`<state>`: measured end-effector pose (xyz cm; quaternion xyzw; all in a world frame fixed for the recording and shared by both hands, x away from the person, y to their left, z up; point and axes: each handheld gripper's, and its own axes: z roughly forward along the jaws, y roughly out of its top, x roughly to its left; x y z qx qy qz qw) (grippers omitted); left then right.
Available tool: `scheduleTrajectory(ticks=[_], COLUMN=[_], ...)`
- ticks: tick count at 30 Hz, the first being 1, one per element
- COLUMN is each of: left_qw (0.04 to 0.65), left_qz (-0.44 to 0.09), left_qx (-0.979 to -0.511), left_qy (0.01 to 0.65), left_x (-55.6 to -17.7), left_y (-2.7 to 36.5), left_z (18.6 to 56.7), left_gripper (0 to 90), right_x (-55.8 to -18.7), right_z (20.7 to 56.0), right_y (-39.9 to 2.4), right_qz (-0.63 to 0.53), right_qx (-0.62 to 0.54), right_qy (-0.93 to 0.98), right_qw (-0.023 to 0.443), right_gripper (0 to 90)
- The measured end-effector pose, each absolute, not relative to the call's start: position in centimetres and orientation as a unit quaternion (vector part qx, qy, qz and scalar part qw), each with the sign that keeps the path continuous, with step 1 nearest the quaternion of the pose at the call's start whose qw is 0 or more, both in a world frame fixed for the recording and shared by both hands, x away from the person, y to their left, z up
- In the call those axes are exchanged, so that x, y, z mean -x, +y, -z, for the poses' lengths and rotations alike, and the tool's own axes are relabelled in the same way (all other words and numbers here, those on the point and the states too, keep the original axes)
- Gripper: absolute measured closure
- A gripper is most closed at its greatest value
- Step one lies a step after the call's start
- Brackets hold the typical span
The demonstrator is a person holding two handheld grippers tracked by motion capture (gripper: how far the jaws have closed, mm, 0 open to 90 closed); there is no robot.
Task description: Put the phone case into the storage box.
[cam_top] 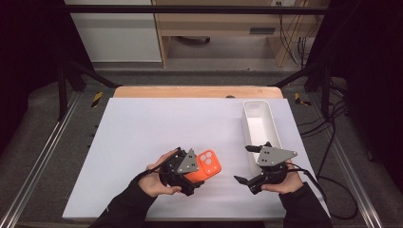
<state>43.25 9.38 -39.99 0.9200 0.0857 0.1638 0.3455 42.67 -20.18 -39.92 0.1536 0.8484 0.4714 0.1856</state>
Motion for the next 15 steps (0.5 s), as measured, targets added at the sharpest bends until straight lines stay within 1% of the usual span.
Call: scheduleTrajectory(ticks=[7,15], left_qw=[0.339,0.333], left_qz=[-0.167,-0.172], left_qx=[-0.923,-0.925], left_qy=[0.067,0.061], left_x=[-43.1,-43.1], left_y=[9.3,8.9], left_z=[39.7,39.8], left_gripper=[13.3,13.3], right_x=[-42.4,-42.1], right_z=[39.7,39.5], right_y=[-19.7,-19.0], right_qz=[-0.460,-0.437], right_qx=[-0.135,-0.108], right_qy=[0.858,0.876], right_qw=[0.183,0.174], right_gripper=[1.8,2.1])
